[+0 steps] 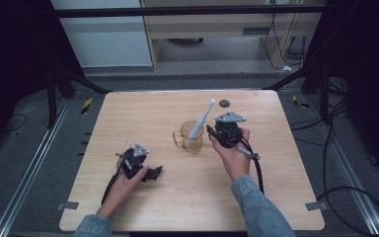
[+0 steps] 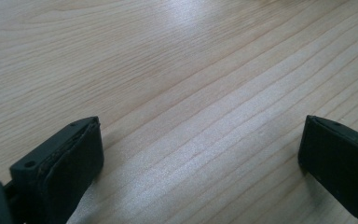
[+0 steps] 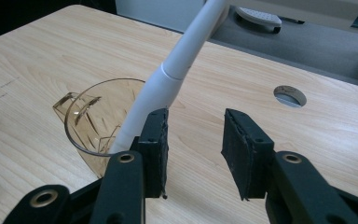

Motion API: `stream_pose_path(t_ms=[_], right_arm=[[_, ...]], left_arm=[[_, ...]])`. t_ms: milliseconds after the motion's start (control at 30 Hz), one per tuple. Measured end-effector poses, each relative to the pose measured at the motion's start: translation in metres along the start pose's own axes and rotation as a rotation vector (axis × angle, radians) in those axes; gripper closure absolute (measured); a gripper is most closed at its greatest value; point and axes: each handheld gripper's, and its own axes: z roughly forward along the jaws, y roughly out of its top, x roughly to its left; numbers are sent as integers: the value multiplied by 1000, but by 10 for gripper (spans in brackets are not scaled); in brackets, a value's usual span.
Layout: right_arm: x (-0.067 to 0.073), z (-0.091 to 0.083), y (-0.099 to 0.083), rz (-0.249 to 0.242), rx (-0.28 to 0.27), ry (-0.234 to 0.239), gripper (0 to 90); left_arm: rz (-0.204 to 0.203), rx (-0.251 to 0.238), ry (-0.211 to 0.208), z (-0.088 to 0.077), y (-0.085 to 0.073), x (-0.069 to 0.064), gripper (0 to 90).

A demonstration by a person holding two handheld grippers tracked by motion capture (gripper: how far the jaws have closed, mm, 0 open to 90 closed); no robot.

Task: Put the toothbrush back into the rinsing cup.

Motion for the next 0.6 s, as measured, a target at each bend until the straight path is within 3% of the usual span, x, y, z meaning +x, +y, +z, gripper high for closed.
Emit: stream_pose_path(t_ms=[267, 600], right_arm=[[-6, -8, 1, -1, 11, 13, 542], [-9, -8, 0, 9, 9, 65, 256]], left_arm=[[0, 0, 0, 0, 0, 0, 0], [1, 0, 0, 0, 0, 0, 0]])
